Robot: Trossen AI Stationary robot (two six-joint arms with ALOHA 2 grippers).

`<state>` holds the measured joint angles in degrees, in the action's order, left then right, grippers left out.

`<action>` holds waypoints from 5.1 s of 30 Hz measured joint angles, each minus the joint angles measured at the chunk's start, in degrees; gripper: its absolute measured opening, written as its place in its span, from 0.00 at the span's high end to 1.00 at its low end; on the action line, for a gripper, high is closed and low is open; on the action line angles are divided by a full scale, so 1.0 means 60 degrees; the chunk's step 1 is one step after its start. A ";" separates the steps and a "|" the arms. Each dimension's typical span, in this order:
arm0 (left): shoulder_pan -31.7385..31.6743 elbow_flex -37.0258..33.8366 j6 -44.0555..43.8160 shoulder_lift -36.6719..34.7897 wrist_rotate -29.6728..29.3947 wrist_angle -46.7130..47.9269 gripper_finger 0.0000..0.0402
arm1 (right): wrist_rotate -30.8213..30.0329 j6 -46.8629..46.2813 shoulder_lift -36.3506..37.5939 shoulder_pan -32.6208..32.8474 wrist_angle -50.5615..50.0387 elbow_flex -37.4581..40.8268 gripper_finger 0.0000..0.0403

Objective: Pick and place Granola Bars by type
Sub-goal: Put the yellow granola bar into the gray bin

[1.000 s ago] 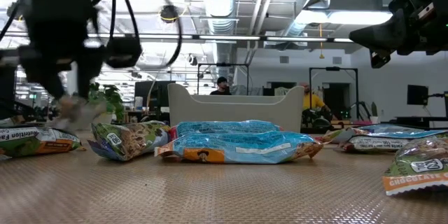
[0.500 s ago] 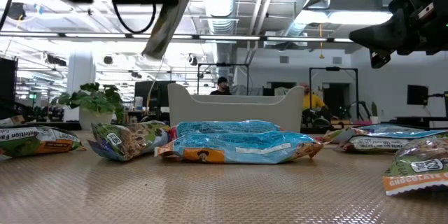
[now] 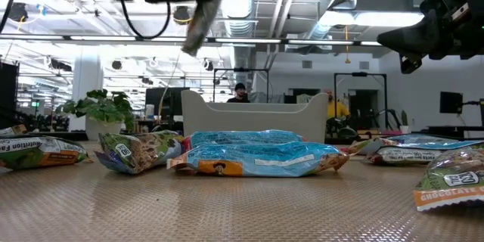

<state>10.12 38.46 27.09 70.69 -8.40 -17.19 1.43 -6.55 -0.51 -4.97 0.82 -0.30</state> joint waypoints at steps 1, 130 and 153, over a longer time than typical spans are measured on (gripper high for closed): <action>-0.0131 0.0161 0.0004 0.0205 0.0000 0.0000 0.92 | 0.0000 0.0000 -0.0004 -0.0003 0.0000 0.0000 1.00; 0.1303 -0.1596 -1.1526 0.0078 0.2029 1.0940 0.79 | 0.0000 0.0000 -0.0003 -0.0003 -0.0004 0.0000 1.00; 0.0837 -0.1614 -0.8920 -0.2469 0.0856 0.6830 0.96 | 0.0000 0.0000 -0.0004 -0.0002 -0.0002 0.0000 1.00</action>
<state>15.14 28.77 -26.43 55.87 -3.27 23.79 1.43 -6.55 -0.54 -4.98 0.81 -0.30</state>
